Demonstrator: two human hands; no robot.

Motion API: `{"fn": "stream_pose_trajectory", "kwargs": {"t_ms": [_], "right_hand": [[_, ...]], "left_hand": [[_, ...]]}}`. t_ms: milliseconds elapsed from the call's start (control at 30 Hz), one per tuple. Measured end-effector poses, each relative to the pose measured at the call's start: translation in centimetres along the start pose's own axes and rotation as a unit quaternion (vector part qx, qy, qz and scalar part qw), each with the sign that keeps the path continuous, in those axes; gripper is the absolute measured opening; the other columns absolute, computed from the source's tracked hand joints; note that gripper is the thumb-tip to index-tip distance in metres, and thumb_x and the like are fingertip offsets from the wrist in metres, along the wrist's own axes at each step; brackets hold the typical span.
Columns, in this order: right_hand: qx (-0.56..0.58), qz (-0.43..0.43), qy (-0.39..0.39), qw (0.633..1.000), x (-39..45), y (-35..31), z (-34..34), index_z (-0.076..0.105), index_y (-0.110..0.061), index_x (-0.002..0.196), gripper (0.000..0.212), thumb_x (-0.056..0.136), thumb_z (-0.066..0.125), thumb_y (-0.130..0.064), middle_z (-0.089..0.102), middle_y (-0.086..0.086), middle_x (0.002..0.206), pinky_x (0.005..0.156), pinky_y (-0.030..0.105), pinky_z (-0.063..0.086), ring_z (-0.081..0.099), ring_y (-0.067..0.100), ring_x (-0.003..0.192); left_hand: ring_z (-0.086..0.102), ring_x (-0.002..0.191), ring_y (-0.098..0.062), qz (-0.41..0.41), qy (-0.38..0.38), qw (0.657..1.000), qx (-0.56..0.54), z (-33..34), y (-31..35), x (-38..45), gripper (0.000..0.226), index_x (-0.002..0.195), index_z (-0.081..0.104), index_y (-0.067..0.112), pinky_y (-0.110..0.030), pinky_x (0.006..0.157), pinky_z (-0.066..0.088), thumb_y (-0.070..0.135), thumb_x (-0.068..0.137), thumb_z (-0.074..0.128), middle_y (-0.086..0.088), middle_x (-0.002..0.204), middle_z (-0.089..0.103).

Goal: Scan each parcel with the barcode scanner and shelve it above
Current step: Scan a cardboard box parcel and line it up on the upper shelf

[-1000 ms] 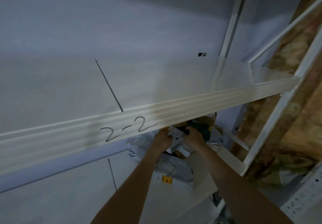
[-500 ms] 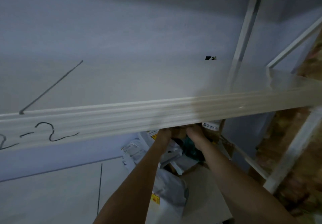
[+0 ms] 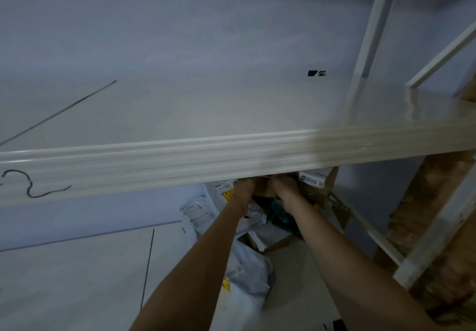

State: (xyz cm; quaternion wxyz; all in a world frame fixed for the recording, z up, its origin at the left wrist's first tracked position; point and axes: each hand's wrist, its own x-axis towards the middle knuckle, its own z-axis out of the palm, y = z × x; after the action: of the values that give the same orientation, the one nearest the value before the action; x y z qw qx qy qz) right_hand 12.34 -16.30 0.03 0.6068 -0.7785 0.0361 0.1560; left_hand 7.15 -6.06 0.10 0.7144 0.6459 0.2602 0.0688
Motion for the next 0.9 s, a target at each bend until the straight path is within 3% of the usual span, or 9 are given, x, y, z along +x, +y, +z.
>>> {"fn": "stream_pose_trajectory", "kwargs": {"t_ms": [133, 233, 300, 400, 500, 600, 733, 833, 900], "right_hand": [[0.093, 0.031, -0.002, 0.995, -0.7, 0.4, 0.3, 0.032, -0.022, 0.152, 0.062, 0.099, 0.054, -0.047, 0.050, 0.010, 0.139, 0.080, 0.044, 0.057, 0.052, 0.024, 0.100], [0.165, 0.027, 0.008, 0.986, -1.1, 0.9, 0.9, 0.041, -0.016, 0.145, 0.056, 0.098, 0.061, -0.038, 0.055, 0.015, 0.134, 0.078, 0.041, 0.059, 0.057, 0.023, 0.096], [0.182, 0.024, -0.006, 0.983, -1.6, 1.3, 1.4, 0.048, -0.013, 0.140, 0.053, 0.094, 0.067, -0.034, 0.060, 0.016, 0.127, 0.084, 0.046, 0.060, 0.061, 0.028, 0.101], [0.191, 0.030, -0.044, 0.980, -2.4, 1.5, 2.1, 0.059, -0.006, 0.126, 0.041, 0.088, 0.061, -0.019, 0.064, 0.023, 0.119, 0.091, 0.057, 0.056, 0.064, 0.038, 0.106], [0.188, 0.048, -0.089, 0.977, -3.6, 1.9, 3.6, 0.065, -0.004, 0.109, 0.030, 0.081, 0.054, -0.009, 0.067, 0.023, 0.106, 0.089, 0.052, 0.056, 0.065, 0.036, 0.099], [0.175, 0.051, -0.132, 0.974, -5.1, 2.4, 5.6, 0.065, -0.009, 0.084, 0.016, 0.081, 0.050, -0.006, 0.068, 0.012, 0.082, 0.062, 0.034, 0.055, 0.063, 0.027, 0.075], [0.153, 0.033, -0.221, 0.963, -7.5, 3.0, 8.3, 0.070, -0.011, 0.100, 0.021, 0.090, 0.052, -0.015, 0.075, 0.007, 0.077, 0.053, 0.027, 0.054, 0.071, 0.021, 0.065], [0.154, 0.029, -0.286, 0.945, -9.4, 3.3, 10.9, 0.071, -0.015, 0.113, 0.024, 0.095, 0.060, -0.027, 0.078, 0.012, 0.101, 0.086, 0.046, 0.059, 0.074, 0.029, 0.095], [0.132, 0.026, -0.311, 0.941, -11.1, 3.4, 12.7, 0.071, -0.017, 0.114, 0.024, 0.095, 0.062, -0.030, 0.077, 0.014, 0.106, 0.096, 0.051, 0.055, 0.072, 0.033, 0.102]], "left_hand": [[0.059, 0.114, -0.035, 0.025, 0.029, 0.998, -0.043, -0.7, -1.0, -0.2, 0.037, 0.125, 0.057, 0.010, -0.052, 0.092, 0.054, 0.033, 0.097, 0.050, -0.016, 0.124, 0.061], [0.059, 0.111, -0.034, 0.046, 0.081, 0.995, -0.029, -1.4, -2.0, -0.4, 0.029, 0.109, 0.054, 0.009, -0.050, 0.093, 0.053, 0.033, 0.094, 0.059, -0.018, 0.120, 0.061], [0.061, 0.106, -0.032, 0.023, 0.082, 0.995, -0.050, -2.3, -2.3, -1.0, 0.023, 0.101, 0.052, 0.013, -0.048, 0.087, 0.057, 0.029, 0.090, 0.065, -0.018, 0.117, 0.060], [0.062, 0.092, -0.027, -0.005, 0.039, 0.994, -0.102, -4.5, -2.2, -2.5, 0.024, 0.110, 0.053, 0.017, -0.039, 0.070, 0.059, 0.021, 0.088, 0.062, -0.015, 0.112, 0.061], [0.064, 0.097, -0.031, -0.010, 0.005, 0.996, -0.093, -7.2, -2.3, -3.8, 0.037, 0.126, 0.050, 0.019, -0.044, 0.083, 0.056, 0.028, 0.091, 0.058, -0.016, 0.120, 0.062], [0.063, 0.108, -0.036, -0.007, 0.024, 0.998, -0.062, -10.0, -2.6, -5.0, 0.043, 0.132, 0.046, 0.022, -0.047, 0.088, 0.054, 0.029, 0.092, 0.062, -0.019, 0.123, 0.061], [0.061, 0.114, -0.038, -0.014, 0.027, 0.999, -0.037, -14.1, -3.2, -7.3, 0.049, 0.135, 0.045, 0.025, -0.050, 0.093, 0.051, 0.028, 0.091, 0.068, -0.021, 0.122, 0.063], [0.066, 0.105, -0.032, -0.017, 0.005, 0.999, -0.040, -17.8, -3.7, -9.4, 0.049, 0.134, 0.044, 0.025, -0.047, 0.088, 0.056, 0.023, 0.091, 0.067, -0.018, 0.118, 0.066], [0.067, 0.101, -0.031, -0.021, -0.001, 0.999, -0.037, -20.3, -4.1, -11.0, 0.049, 0.133, 0.044, 0.026, -0.046, 0.085, 0.057, 0.022, 0.091, 0.067, -0.016, 0.114, 0.068]]}}
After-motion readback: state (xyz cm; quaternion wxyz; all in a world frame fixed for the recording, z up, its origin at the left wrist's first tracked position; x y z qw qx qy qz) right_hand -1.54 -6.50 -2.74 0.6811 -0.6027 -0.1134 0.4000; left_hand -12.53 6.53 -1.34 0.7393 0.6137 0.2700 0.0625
